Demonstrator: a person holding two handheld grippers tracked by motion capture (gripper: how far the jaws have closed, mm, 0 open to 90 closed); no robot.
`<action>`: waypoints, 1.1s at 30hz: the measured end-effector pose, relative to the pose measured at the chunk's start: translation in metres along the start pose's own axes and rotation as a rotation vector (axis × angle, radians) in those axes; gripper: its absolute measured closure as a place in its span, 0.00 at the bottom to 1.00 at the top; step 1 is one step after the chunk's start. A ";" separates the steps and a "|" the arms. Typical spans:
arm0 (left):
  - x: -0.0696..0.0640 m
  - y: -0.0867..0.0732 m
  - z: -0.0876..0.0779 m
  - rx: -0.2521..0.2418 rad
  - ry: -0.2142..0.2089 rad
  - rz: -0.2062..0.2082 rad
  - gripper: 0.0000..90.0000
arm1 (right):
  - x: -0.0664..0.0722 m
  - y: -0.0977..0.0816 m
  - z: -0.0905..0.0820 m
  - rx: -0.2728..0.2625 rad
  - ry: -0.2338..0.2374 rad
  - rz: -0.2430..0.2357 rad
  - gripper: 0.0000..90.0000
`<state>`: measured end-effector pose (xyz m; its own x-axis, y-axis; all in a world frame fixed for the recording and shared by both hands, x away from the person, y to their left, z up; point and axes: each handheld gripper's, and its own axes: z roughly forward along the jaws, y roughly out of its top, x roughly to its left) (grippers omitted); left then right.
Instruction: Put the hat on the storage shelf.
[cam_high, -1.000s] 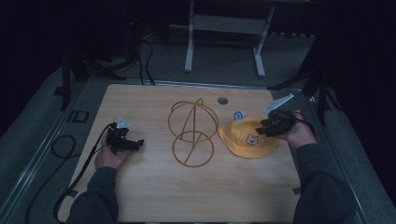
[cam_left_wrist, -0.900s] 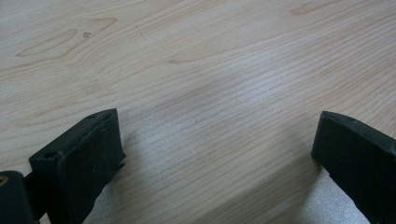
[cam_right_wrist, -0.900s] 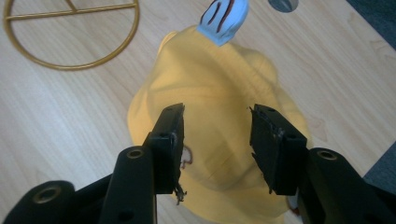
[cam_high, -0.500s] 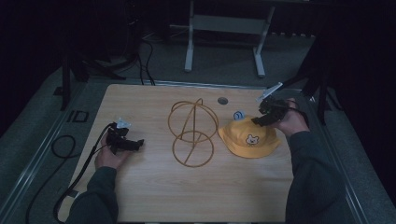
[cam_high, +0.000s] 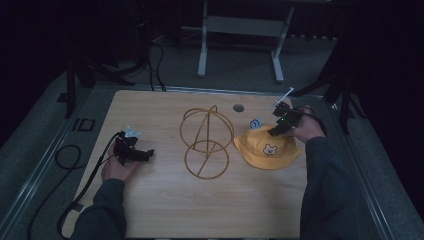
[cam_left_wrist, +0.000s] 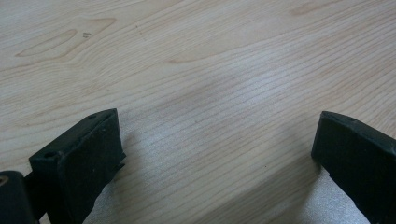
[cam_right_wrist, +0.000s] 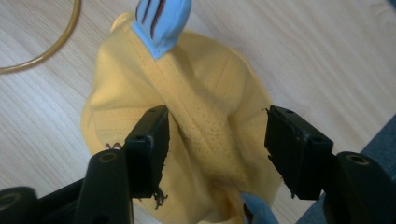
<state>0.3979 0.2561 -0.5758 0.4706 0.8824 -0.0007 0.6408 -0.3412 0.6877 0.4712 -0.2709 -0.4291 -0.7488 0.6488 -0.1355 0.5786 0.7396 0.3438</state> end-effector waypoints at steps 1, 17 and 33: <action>0.000 0.000 0.000 0.000 0.000 0.000 0.02 | -0.001 0.000 0.002 0.007 0.002 0.002 0.45; 0.000 0.000 0.000 0.000 0.000 0.000 0.02 | 0.001 0.001 -0.002 0.017 0.058 -0.075 0.84; 0.000 0.000 0.000 -0.002 0.000 -0.001 0.02 | 0.011 0.008 -0.038 -0.053 0.048 -0.126 0.84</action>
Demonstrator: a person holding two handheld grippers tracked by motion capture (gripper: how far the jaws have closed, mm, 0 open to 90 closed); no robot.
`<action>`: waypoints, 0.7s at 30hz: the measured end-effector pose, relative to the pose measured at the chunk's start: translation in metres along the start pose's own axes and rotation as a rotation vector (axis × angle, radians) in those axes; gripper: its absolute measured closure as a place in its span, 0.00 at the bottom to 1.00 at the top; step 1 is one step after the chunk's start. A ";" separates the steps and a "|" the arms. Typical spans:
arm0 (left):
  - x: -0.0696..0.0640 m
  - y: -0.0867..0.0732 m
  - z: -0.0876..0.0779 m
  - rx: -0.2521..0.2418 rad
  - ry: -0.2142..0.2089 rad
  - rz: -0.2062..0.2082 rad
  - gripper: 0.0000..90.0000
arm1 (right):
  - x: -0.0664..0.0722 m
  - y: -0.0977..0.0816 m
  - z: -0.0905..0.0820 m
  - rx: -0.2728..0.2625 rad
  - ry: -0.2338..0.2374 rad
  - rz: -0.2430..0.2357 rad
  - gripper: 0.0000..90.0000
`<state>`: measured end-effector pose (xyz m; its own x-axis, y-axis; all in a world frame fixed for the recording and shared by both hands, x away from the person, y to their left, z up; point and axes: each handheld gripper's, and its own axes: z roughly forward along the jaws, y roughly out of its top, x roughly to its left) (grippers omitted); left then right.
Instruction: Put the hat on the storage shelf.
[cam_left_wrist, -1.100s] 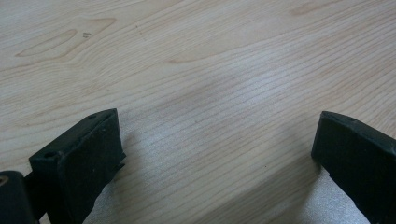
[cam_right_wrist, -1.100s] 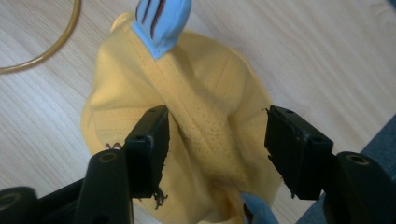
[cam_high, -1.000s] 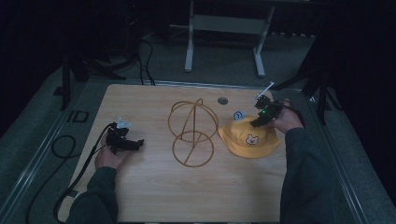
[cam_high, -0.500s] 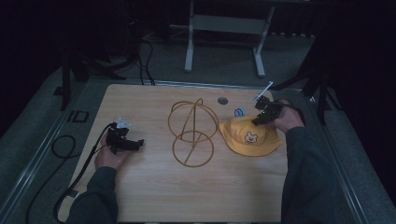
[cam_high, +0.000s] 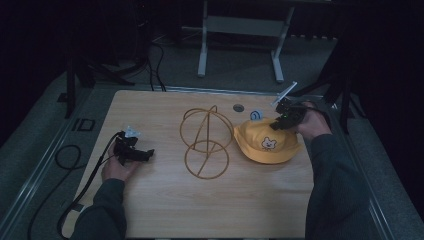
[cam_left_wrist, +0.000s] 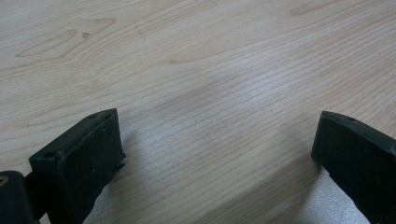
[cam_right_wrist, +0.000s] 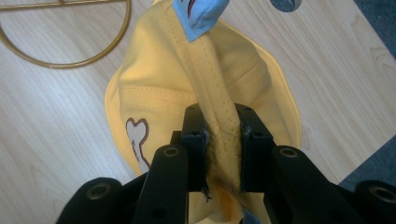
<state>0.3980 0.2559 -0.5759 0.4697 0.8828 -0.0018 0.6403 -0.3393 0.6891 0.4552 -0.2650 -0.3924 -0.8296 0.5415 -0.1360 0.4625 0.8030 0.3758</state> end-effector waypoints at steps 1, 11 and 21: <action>0.000 0.000 0.000 0.000 0.000 0.000 0.02 | 0.001 0.001 -0.002 0.000 0.000 -0.002 0.84; 0.000 0.000 0.000 0.000 0.000 -0.001 0.02 | 0.010 0.008 -0.023 -0.020 -0.011 -0.036 0.85; 0.000 0.000 0.000 0.001 -0.001 -0.001 0.02 | 0.014 0.014 -0.047 -0.086 -0.011 -0.046 0.85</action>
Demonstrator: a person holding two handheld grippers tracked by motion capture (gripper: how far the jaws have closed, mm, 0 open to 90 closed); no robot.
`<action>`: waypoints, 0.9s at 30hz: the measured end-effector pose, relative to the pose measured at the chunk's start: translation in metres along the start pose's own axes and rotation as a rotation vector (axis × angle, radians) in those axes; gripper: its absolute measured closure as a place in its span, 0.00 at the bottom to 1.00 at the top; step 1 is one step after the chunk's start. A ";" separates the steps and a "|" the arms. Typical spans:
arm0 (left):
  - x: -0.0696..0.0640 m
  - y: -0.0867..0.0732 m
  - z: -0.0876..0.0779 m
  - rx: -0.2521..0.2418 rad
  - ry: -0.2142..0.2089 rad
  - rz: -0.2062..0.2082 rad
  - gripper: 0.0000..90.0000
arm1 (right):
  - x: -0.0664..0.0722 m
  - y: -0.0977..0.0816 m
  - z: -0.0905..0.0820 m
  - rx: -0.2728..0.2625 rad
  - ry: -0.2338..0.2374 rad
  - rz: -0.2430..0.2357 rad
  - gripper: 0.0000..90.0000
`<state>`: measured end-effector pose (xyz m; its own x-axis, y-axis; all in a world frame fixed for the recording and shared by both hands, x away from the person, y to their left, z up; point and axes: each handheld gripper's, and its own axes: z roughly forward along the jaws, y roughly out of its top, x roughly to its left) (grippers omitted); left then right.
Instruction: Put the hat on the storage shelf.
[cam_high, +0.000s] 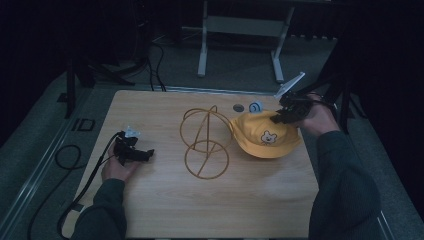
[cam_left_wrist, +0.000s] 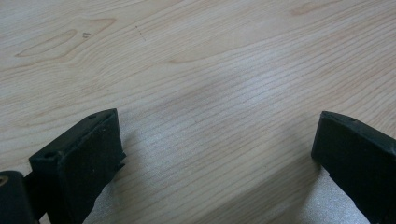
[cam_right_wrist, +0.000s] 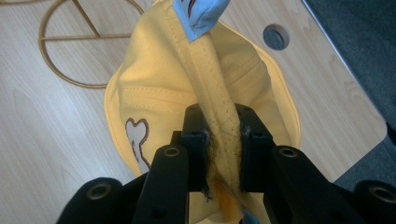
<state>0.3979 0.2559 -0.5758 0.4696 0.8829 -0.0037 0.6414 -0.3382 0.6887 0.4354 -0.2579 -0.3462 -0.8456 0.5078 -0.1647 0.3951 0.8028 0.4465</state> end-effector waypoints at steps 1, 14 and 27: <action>0.000 0.000 0.000 0.001 0.000 0.001 0.02 | 0.001 0.002 -0.005 -0.014 -0.001 0.000 0.85; 0.000 0.000 0.000 0.001 0.000 0.001 0.02 | 0.001 0.013 -0.028 -0.084 -0.002 -0.020 0.85; 0.000 0.000 0.000 0.001 0.000 0.000 0.02 | 0.001 0.012 -0.043 -0.125 0.002 -0.022 0.85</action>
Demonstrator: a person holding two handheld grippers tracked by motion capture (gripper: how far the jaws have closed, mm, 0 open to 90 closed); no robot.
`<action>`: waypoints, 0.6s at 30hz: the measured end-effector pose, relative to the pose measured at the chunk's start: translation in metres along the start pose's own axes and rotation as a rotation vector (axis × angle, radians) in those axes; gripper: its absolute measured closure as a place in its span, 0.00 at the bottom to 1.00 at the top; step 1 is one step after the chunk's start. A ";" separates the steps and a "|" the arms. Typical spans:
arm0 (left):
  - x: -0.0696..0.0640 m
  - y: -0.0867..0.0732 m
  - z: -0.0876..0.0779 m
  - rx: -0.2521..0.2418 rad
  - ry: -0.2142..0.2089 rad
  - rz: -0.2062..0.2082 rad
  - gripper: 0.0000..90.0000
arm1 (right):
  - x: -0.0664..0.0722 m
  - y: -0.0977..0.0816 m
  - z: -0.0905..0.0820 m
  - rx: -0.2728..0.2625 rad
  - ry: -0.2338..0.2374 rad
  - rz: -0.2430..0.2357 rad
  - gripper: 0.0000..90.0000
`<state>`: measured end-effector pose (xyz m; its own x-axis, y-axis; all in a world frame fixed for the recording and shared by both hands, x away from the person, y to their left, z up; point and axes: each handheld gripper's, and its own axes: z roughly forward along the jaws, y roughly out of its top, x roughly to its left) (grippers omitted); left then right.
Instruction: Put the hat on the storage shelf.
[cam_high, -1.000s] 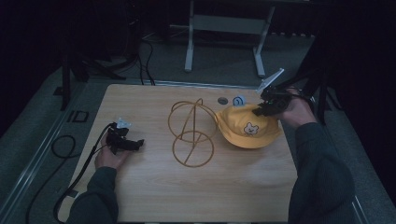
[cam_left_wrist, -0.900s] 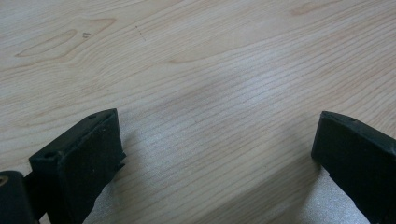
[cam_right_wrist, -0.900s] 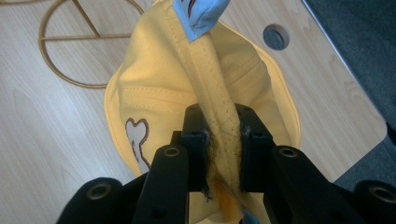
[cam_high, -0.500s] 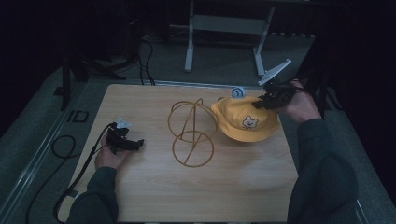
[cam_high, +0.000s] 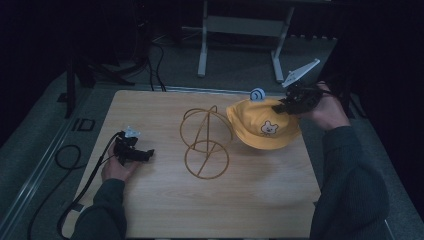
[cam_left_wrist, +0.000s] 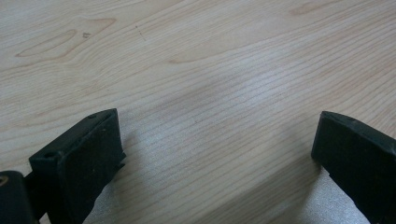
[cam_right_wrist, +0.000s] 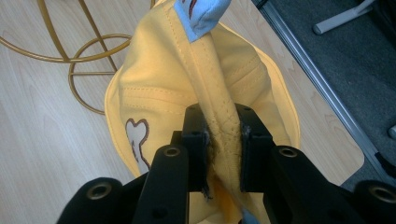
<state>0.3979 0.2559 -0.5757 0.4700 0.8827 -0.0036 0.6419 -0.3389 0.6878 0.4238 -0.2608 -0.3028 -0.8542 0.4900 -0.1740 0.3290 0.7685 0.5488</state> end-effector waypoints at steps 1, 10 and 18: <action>0.000 0.000 0.000 0.000 0.000 0.000 0.02 | 0.000 0.000 -0.001 0.000 -0.001 -0.002 0.85; 0.000 0.000 0.000 0.000 0.000 0.000 0.02 | 0.001 0.003 -0.020 -0.049 0.008 -0.007 0.85; 0.000 0.000 0.000 0.000 0.000 0.000 0.02 | 0.002 0.007 -0.032 -0.072 0.010 -0.019 0.85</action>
<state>0.3979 0.2559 -0.5757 0.4700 0.8827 -0.0034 0.6416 -0.3389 0.6881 0.4115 -0.2679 -0.2732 -0.8641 0.4711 -0.1773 0.2828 0.7458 0.6031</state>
